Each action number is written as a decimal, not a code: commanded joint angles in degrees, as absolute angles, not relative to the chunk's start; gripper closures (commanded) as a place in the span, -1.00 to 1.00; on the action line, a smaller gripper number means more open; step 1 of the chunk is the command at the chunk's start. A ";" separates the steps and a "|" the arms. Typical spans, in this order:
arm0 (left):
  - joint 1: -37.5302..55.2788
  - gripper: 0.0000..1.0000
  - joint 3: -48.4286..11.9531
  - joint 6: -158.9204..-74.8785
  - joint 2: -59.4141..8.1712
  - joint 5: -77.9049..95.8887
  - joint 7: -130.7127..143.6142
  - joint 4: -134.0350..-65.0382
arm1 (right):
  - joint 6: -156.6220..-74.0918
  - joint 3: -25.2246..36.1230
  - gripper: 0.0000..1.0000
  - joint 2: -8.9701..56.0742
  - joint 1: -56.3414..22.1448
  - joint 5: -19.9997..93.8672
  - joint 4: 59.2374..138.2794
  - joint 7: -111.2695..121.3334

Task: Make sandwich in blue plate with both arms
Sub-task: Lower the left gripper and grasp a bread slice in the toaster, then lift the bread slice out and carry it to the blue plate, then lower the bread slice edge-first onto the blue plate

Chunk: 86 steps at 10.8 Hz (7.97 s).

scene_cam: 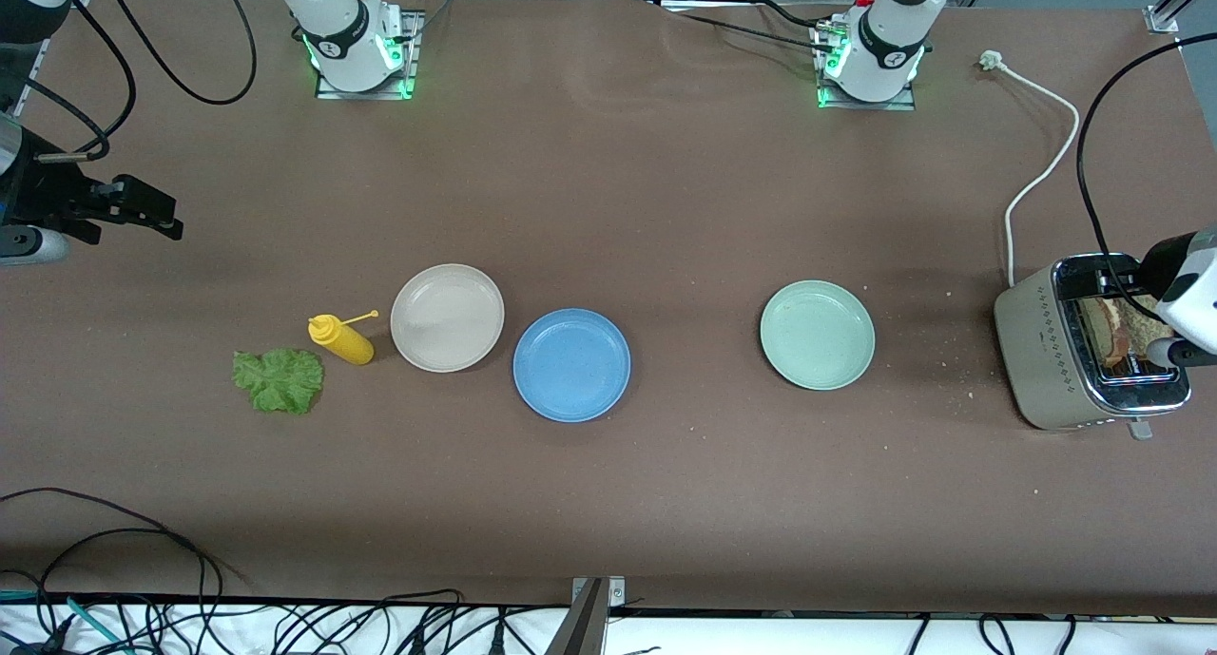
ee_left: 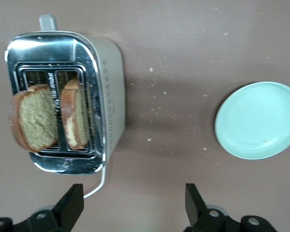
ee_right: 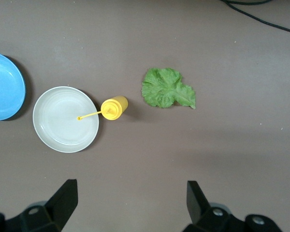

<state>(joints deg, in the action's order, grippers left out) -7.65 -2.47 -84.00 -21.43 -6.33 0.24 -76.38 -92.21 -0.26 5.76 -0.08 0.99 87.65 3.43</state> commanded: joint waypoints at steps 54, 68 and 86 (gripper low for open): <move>27.50 1.00 -19.34 -144.03 -49.92 18.54 56.95 -73.83 | -91.41 0.70 -1.00 6.94 1.76 5.27 85.87 5.01; 28.21 1.00 -17.84 -144.76 -52.21 18.54 57.13 -72.51 | -91.41 0.70 -1.00 7.03 1.85 5.36 85.87 5.01; 28.48 0.08 -18.19 -144.14 -51.50 18.46 60.73 -73.04 | -91.49 0.70 -1.00 7.12 2.02 5.71 85.87 5.01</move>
